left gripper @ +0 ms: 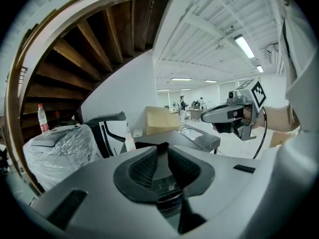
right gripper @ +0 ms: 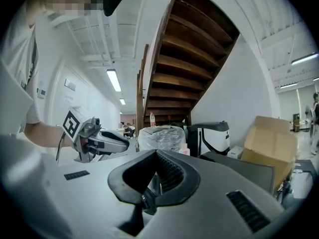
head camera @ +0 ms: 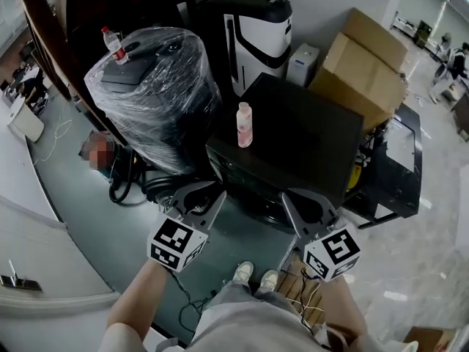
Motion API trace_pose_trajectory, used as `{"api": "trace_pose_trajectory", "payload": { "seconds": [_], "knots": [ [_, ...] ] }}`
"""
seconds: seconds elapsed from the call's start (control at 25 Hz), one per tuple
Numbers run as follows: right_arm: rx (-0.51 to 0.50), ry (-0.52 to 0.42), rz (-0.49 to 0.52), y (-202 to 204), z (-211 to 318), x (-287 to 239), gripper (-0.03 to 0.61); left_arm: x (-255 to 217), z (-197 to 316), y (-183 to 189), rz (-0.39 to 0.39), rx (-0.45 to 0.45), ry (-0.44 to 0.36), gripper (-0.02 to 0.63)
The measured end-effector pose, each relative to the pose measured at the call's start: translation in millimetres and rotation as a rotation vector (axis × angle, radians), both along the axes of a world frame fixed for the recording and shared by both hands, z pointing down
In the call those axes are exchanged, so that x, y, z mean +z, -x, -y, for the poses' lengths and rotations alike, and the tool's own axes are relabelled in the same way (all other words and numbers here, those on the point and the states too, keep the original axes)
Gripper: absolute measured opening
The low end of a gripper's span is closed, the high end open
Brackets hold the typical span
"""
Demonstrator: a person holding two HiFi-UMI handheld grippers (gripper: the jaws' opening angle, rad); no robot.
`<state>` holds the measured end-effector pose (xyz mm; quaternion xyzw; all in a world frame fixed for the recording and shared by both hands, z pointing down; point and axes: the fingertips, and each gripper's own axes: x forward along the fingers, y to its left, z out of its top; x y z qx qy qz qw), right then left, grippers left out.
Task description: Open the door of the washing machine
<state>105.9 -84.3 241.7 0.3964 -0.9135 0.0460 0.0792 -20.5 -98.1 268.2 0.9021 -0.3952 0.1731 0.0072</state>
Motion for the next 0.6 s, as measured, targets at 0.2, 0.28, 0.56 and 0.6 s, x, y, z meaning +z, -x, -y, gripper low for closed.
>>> {"api": "trace_pose_trajectory", "payload": {
  "seconds": [0.2, 0.28, 0.56, 0.6],
  "knots": [
    [0.075, -0.059, -0.033, -44, -21, -23, 0.023, -21, -12, -44, -0.045, 0.058, -0.022, 0.056],
    [0.108, -0.064, -0.035, -60, -30, -26, 0.023, -25, -17, -60, -0.054, 0.086, -0.023, 0.054],
    [0.217, -0.085, -0.024, -107, -61, -41, 0.023, -35, -30, -105, -0.119, 0.160, -0.025, 0.037],
    [0.235, -0.089, -0.021, -114, -64, -42, 0.023, -36, -31, -111, -0.136, 0.176, -0.022, 0.037]
  ]
}}
